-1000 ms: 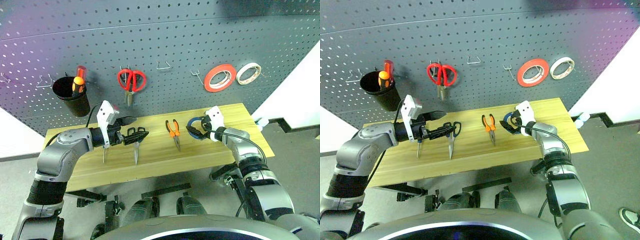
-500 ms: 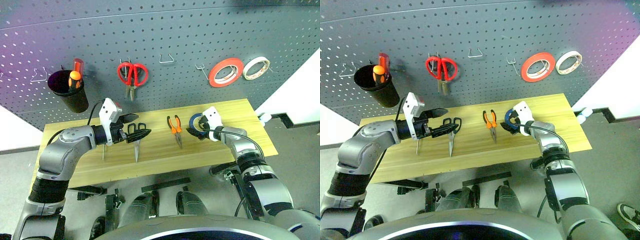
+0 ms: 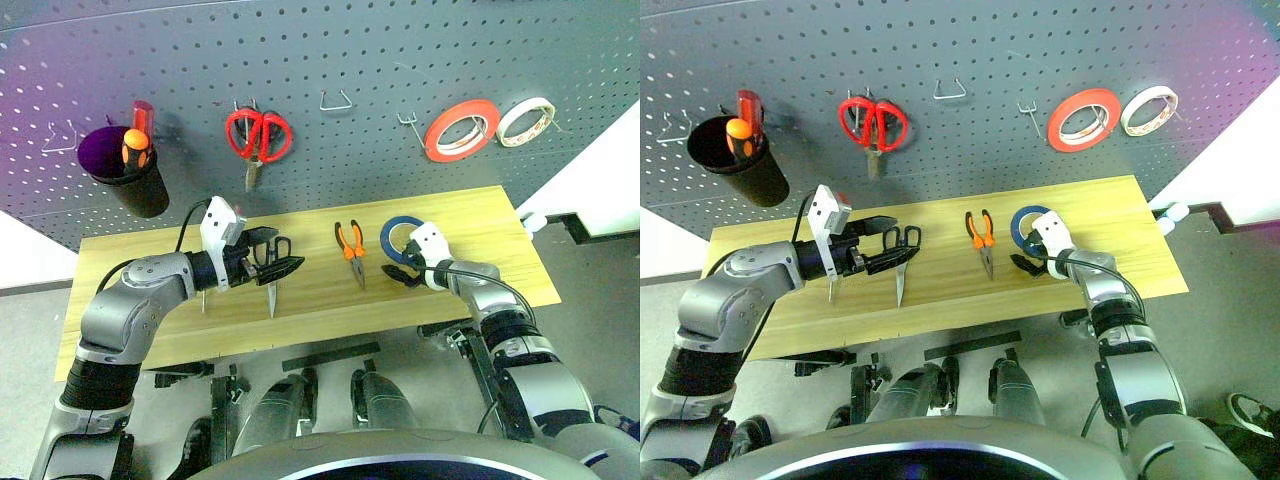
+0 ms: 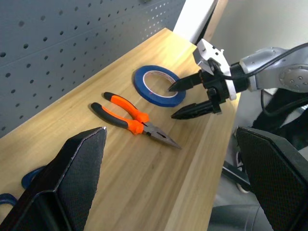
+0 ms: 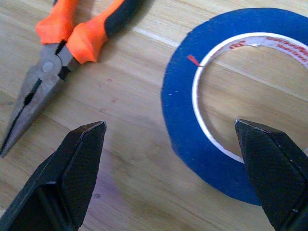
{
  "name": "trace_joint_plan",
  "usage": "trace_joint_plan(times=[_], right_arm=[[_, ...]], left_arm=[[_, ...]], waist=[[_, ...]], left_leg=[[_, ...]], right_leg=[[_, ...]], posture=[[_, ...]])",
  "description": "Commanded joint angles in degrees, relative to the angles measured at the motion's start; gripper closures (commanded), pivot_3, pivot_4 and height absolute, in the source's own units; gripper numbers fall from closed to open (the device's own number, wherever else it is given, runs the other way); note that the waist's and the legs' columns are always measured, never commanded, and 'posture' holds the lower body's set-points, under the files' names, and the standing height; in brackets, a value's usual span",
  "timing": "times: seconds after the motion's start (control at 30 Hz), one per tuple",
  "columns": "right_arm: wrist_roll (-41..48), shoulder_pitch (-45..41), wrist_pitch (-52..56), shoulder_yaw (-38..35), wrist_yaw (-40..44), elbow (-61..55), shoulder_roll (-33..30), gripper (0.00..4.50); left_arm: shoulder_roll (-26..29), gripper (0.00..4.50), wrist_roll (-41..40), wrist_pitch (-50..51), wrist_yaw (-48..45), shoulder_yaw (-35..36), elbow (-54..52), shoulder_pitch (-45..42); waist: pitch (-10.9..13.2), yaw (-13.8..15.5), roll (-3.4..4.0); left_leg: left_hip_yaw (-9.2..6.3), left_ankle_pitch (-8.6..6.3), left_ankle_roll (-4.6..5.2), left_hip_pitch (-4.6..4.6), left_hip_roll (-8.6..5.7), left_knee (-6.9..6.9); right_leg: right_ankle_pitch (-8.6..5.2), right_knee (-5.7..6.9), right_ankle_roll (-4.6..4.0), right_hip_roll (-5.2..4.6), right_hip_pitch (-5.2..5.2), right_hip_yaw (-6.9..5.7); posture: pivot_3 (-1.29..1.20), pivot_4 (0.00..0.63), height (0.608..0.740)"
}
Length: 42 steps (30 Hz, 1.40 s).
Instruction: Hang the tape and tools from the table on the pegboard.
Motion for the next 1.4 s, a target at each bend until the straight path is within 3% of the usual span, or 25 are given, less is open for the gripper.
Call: trace_joint_plan(times=[0.03, 0.33, 0.87, 0.97, 1.27, 1.4], right_arm=[[-0.85, -1.25, -1.75, 0.22, -0.04, 0.84, -1.0, 0.0], [-4.64, -2.91, -5.44, 3.42, 0.36, 4.19, -0.83, 0.0], [-4.77, -7.51, -7.49, 2.98, 0.12, 11.93, -0.35, 0.0], [-4.78, -7.44, -7.77, 2.97, 0.22, 12.48, -0.41, 0.57], [-5.08, -7.8, -7.62, 3.12, -0.02, 12.9, -0.43, 3.69], [-5.25, -7.94, -7.03, 3.45, 0.52, 12.75, -0.4, 3.84]], left_arm=[[0.15, 0.02, -1.44, -0.01, 0.05, 1.58, -2.74, 0.43], [0.12, 0.02, -1.35, -0.83, 0.37, 1.46, -3.02, 0.61], [0.07, 0.02, -2.09, -0.45, 1.69, 2.0, -4.47, 1.68], [0.09, 0.0, -2.23, -0.25, 1.88, 2.28, -4.68, 1.8], [0.19, 0.0, -2.58, 0.02, 2.36, 2.53, -4.81, 1.66], [0.5, 0.0, -2.48, -0.16, 2.26, 2.56, -4.87, 1.66]], waist=[[0.07, 0.01, 0.01], [0.35, 0.08, -0.03], [0.61, 1.35, -0.06], [0.7, 1.28, -0.07], [0.8, 1.28, -0.11], [0.83, 1.29, -0.13]], left_leg=[[0.0, 0.0, 0.0, 0.0, 0.0, 0.0], [0.0, 0.03, -0.06, 0.0, 0.0, 0.0], [0.0, 0.04, -0.09, 0.0, 0.0, -0.01], [-0.01, 0.03, -0.08, 0.0, 0.0, -0.03], [-0.01, 0.04, -0.09, 0.0, 0.01, -0.02], [-0.01, 0.04, -0.09, 0.0, 0.01, -0.03]], right_leg=[[0.0, 0.0, 0.0, 0.0, 0.0, 0.0], [0.0, -0.02, 0.01, 0.0, -0.03, -0.03], [0.0, -0.08, 0.01, 0.0, -0.05, -0.08], [0.0, -0.12, 0.01, 0.0, -0.04, -0.08], [0.0, -0.11, 0.02, 0.0, -0.04, -0.1], [0.0, -0.11, 0.02, 0.0, -0.04, -0.1]], posture=[[-0.03, 0.339, 0.726], [-0.02, 0.335, 0.726], [0.0, 0.339, 0.726], [0.0, 0.345, 0.726], [0.0, 0.344, 0.726], [0.01, 0.344, 0.726]])
